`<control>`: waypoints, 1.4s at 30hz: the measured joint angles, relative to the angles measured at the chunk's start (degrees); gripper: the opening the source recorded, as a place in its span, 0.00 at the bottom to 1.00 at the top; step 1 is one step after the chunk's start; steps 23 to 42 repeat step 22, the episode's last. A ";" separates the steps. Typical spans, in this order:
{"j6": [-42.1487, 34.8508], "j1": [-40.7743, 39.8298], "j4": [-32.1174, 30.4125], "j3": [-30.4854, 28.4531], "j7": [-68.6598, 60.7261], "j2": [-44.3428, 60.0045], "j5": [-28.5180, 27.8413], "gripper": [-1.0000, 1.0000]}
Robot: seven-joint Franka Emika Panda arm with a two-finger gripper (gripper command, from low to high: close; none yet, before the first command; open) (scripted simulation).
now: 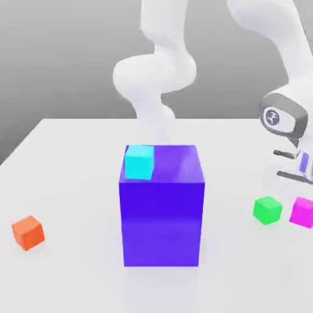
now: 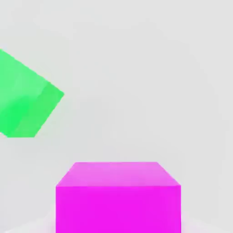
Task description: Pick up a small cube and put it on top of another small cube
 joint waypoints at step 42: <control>14.33 5.88 -14.83 0.37 -32.51 -2.65 -11.20 1.00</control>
